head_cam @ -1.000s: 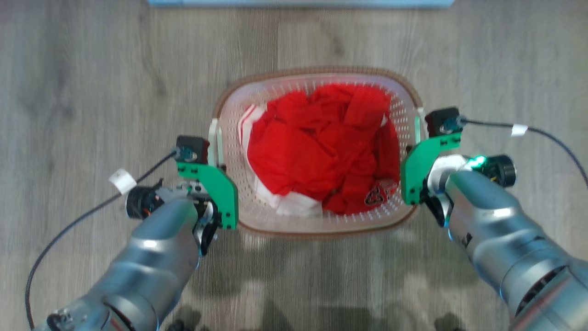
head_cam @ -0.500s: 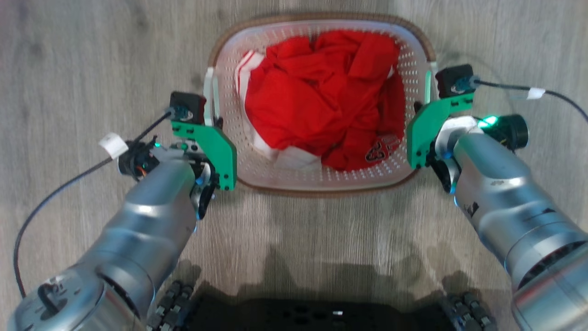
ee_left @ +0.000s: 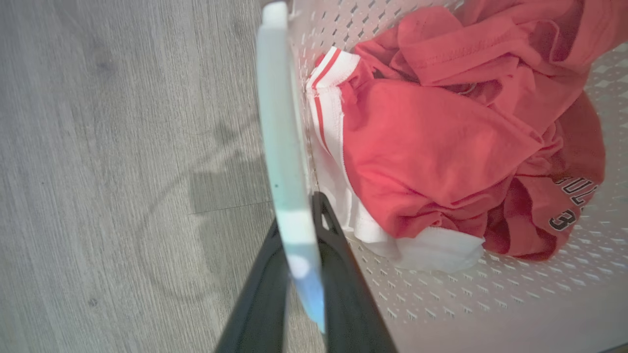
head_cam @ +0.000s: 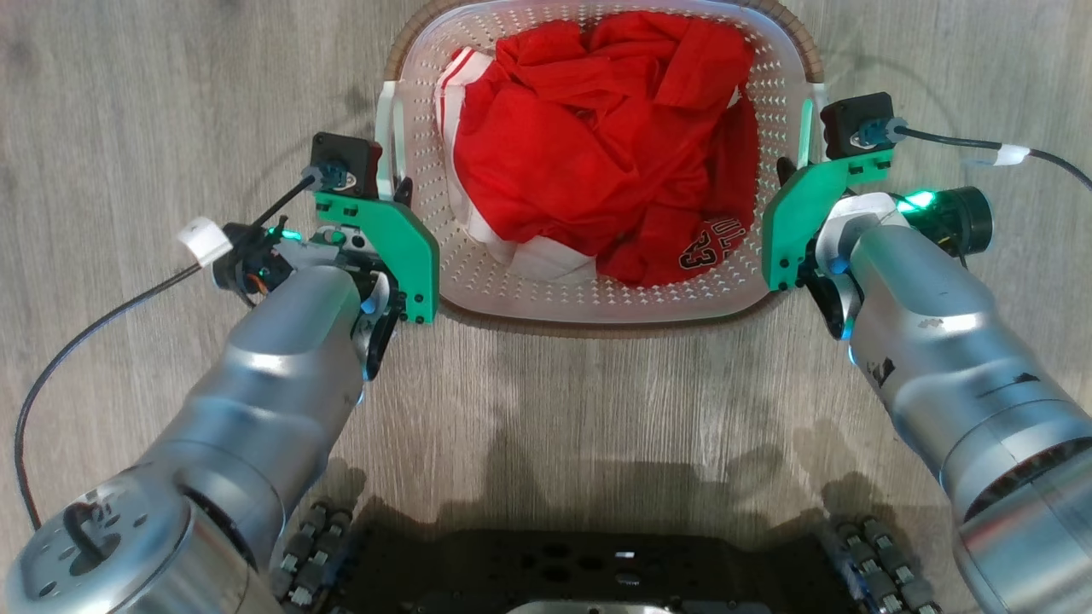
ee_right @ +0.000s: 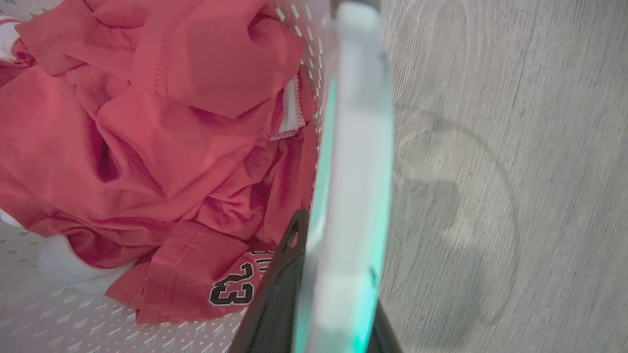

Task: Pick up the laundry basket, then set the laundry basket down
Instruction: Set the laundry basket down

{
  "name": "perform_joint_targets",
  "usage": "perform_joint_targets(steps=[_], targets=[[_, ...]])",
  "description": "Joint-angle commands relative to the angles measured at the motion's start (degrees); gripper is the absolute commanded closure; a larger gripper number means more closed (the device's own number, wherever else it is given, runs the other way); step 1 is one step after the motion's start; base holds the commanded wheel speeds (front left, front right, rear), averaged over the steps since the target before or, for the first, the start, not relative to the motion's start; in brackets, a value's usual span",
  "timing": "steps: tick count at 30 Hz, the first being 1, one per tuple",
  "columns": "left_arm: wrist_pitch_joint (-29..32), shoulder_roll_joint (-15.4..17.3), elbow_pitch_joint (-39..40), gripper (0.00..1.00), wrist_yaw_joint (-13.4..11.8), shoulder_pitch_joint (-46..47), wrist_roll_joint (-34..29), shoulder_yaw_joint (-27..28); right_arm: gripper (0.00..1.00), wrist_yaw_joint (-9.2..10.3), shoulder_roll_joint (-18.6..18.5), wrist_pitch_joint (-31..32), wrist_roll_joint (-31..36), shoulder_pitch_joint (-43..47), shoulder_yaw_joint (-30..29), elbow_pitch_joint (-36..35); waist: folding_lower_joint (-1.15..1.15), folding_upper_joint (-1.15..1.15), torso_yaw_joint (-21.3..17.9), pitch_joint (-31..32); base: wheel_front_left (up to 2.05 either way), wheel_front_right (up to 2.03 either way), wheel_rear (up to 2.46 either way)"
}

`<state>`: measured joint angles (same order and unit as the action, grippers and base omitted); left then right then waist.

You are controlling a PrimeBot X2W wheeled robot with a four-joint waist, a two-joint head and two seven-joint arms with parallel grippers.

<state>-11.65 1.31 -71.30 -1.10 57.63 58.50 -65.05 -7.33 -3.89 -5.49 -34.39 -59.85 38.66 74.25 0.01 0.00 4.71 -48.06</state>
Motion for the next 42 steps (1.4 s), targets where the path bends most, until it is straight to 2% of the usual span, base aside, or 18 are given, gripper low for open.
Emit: perform_joint_targets(steps=[1, 30, 32, 33, 34, 35, 36, 38, 39, 40, 42], targets=[[-0.8, 1.6, -0.3, 1.0, -0.9, 1.3, -0.5, 0.2, 1.0, -0.16, 1.0, -0.4, 1.1, 2.0, 0.9, -0.3, -0.01, 0.0, 0.0, -0.1, 0.0, 0.0, 0.0], [-1.0, 1.6, -0.9, 1.0, -1.0, 3.1, 1.2, -1.9, 1.0, -0.16, 1.0, -0.8, 1.8, 0.4, 0.9, -0.3, -0.01, 0.0, -0.1, -4.0, 0.0, 0.0, 0.0], [-1.1, 1.6, -1.0, 1.0, -1.1, 3.2, 1.4, -2.0, 0.7, -0.16, 1.0, -1.0, 1.9, 0.4, 0.8, -0.3, -0.01, 0.0, -0.1, -4.1, 0.0, 0.0, 0.0], [-1.1, 1.6, -1.0, 1.0, -1.1, 3.2, 1.4, -2.0, 0.7, -0.16, 1.0, -1.0, 1.9, 0.4, 0.8, -0.3, -0.01, 0.0, -0.1, -4.1, 0.0, 0.0, 0.0], [-1.1, 1.6, -1.0, 1.0, -1.2, 3.1, 1.6, -1.9, 0.56, -0.16, 1.0, -1.1, 2.0, 0.4, 0.7, -0.3, -0.01, 0.0, -0.1, -4.1, 0.0, 0.0, 0.0], [-1.1, 1.6, -1.0, 0.83, -1.3, 3.1, 1.7, -1.9, 0.27, -0.16, 1.0, -1.1, 2.0, 0.5, 0.7, -0.3, -0.01, 0.0, -0.1, -4.1, 0.0, 0.0, 0.0], [-1.2, 1.6, -1.0, 0.6, -1.4, 3.1, 1.8, -2.0, 0.0, -0.16, 1.0, -1.1, 2.0, 0.6, 0.6, -0.3, -0.01, 0.0, -0.1, -4.0, 0.0, 0.0, 0.0], [-1.3, 1.6, -1.1, 0.21, -1.7, 3.1, 1.9, -2.0, 0.0, -0.16, 1.0, -1.2, 2.1, 0.7, 0.5, -0.3, -0.01, 0.0, -0.1, -3.8, 0.0, 0.0, 0.0], [-1.3, 1.6, -1.1, 0.09, -1.8, 3.0, 2.1, -2.0, 0.0, -0.16, 1.0, -1.2, 2.2, 0.7, 0.4, -0.3, -0.01, 0.0, -0.1, -3.7, 0.0, 0.0, 0.0], [-1.3, 1.6, -1.1, 0.0, -1.9, 3.0, 2.2, -2.0, 0.0, -0.16, 1.0, -1.2, 2.2, 0.7, 0.3, -0.3, -0.01, 0.0, -0.1, -3.6, 0.0, 0.0, 0.0], [-1.3, 1.6, -1.2, 0.0, -2.1, 2.9, 2.4, -2.0, 0.0, -0.16, 1.0, -1.2, 2.4, 0.7, 0.2, -0.3, -0.01, 0.0, -0.1, -3.3, 0.0, 0.0, 0.0]])
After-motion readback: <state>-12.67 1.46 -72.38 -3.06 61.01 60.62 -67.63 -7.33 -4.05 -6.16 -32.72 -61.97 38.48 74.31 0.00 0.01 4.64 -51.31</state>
